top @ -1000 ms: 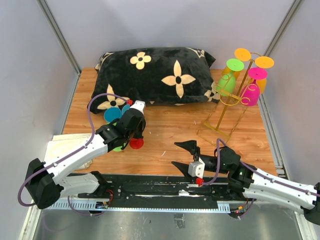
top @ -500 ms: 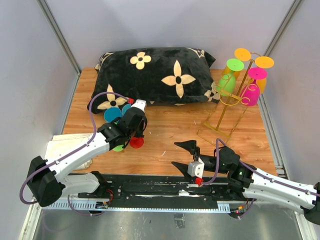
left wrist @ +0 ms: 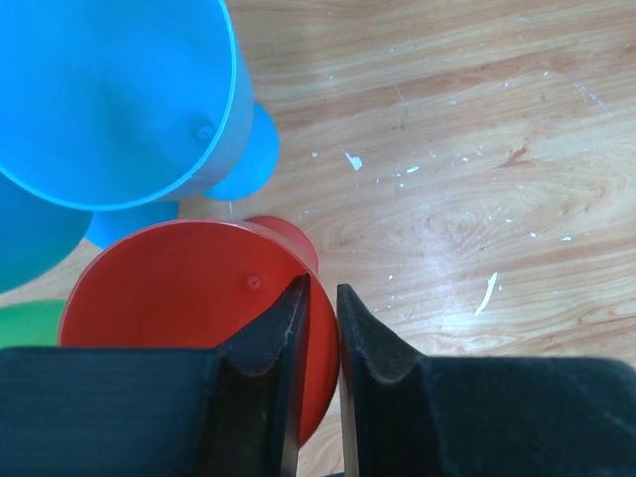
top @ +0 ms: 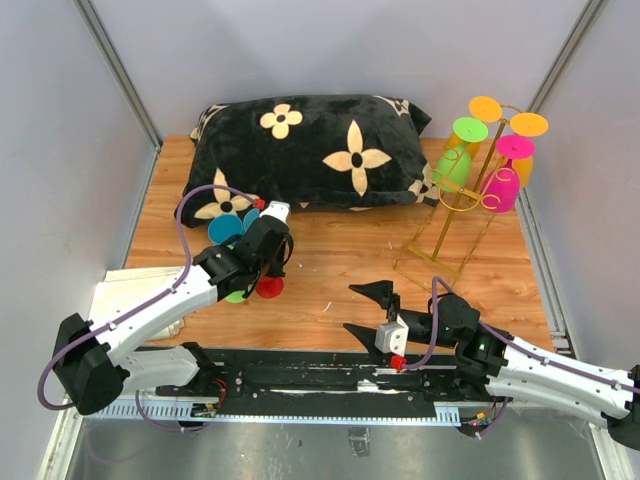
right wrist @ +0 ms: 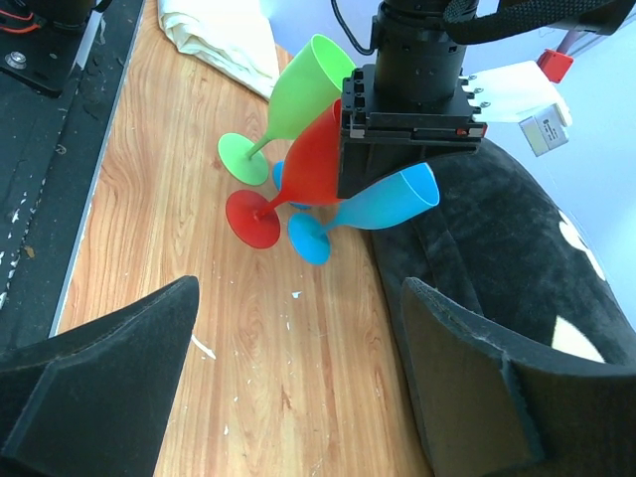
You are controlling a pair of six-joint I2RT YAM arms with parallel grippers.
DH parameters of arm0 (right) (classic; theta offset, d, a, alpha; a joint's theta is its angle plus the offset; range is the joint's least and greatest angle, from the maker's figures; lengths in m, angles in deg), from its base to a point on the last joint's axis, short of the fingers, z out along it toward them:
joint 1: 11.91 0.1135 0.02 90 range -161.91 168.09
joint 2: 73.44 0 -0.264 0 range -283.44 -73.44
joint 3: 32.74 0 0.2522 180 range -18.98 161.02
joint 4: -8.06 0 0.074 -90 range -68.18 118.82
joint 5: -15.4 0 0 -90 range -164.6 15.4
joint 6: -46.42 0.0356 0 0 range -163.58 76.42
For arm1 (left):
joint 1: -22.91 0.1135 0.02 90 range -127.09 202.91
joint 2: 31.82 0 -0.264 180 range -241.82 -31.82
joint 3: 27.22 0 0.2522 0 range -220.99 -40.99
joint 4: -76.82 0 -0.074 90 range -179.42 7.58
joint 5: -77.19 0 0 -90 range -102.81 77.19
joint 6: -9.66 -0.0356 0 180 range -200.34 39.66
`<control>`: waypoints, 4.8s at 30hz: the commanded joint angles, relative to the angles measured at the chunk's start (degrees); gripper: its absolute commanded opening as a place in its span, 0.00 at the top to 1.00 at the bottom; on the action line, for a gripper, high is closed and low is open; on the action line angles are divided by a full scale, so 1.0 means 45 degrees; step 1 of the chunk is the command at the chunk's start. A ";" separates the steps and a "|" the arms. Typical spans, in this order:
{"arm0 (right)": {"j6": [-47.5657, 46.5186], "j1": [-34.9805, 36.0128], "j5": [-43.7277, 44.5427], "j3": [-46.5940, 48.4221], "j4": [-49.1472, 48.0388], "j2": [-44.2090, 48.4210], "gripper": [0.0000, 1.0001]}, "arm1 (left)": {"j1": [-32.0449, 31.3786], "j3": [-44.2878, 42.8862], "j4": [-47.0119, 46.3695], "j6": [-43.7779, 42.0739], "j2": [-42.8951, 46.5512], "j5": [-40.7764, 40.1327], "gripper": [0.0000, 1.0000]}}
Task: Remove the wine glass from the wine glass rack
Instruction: Place the wine glass at the center of the board, then pick up the wine glass from the wine rack.
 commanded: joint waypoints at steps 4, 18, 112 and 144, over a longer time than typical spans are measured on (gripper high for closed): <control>0.0193 -0.0058 0.0216 0.0099 0.0108 0.0121 0.15 | -0.0064 -0.0199 0.0669 0.0180 0.0091 -0.0061 0.74; 0.3296 -0.0058 0.1598 0.1398 0.0732 -0.0729 0.01 | -0.0059 -0.0097 0.0414 0.0353 0.1204 -0.0163 0.50; 1.6357 -1.9472 0.1073 1.4961 0.8129 -0.9825 0.65 | -0.0059 0.1415 -0.0469 0.0723 0.7564 0.1716 0.00; 1.7939 -1.9511 0.0411 1.3780 0.6184 -0.8482 0.99 | -0.0059 0.1151 -0.0179 0.0781 0.7678 0.1702 0.00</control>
